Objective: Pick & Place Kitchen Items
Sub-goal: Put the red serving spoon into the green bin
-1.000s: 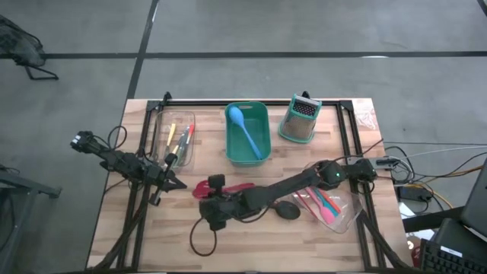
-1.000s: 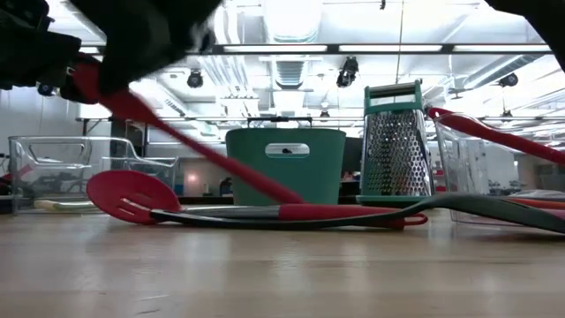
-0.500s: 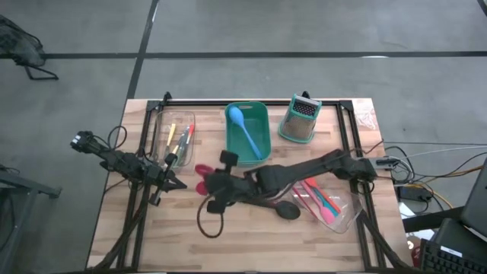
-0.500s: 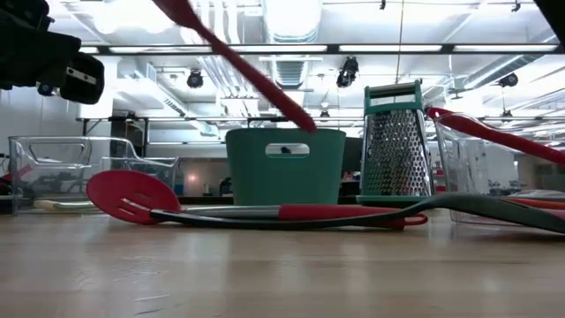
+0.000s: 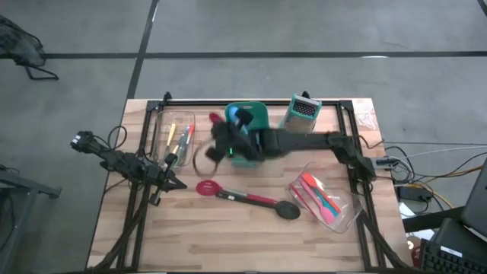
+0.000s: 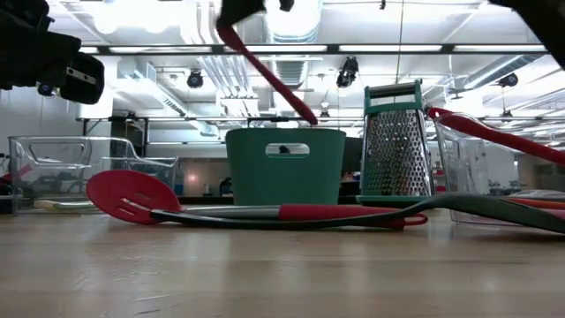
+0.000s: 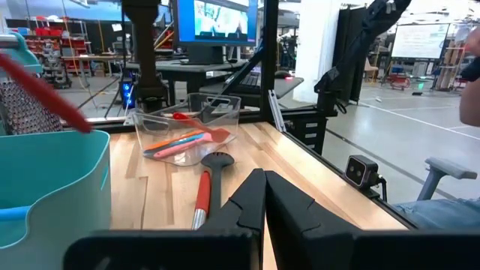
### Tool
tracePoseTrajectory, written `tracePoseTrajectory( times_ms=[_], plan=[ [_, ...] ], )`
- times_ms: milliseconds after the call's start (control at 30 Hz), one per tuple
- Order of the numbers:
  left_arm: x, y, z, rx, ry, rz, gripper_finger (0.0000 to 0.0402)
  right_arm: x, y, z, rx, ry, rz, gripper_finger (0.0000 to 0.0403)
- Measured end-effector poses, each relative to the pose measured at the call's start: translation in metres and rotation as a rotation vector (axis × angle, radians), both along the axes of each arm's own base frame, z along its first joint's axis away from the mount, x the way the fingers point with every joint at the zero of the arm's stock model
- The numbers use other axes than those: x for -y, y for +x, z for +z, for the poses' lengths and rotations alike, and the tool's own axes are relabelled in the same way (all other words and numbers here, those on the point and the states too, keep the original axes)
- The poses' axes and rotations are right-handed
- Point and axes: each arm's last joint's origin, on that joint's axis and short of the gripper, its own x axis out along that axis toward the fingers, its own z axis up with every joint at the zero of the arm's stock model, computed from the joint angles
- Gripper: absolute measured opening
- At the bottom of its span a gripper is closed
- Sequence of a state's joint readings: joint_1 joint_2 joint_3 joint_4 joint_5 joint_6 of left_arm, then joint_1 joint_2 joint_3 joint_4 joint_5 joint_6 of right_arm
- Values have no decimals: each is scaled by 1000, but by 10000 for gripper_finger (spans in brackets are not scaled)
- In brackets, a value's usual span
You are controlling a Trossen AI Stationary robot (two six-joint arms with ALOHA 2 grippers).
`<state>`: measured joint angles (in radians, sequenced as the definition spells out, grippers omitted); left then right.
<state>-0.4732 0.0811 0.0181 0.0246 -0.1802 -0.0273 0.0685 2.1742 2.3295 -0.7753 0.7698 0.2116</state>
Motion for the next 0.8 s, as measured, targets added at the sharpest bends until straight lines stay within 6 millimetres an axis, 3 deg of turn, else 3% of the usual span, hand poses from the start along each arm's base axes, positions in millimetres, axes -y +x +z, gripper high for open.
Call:
tracePoseTrajectory(
  times_ms=[167,333,533,800],
  plan=[
    [0,0,0,0,0,0,12,58,0,-5,45,119,-86,13],
    [0,0,0,0,0,0,12,95,-2,-29,20,213,-152,13],
    [0,0,0,0,0,0,12,123,-7,-68,-61,289,-230,13],
    [0,0,0,0,0,0,12,142,-16,-113,-134,358,-303,13]
  ],
)
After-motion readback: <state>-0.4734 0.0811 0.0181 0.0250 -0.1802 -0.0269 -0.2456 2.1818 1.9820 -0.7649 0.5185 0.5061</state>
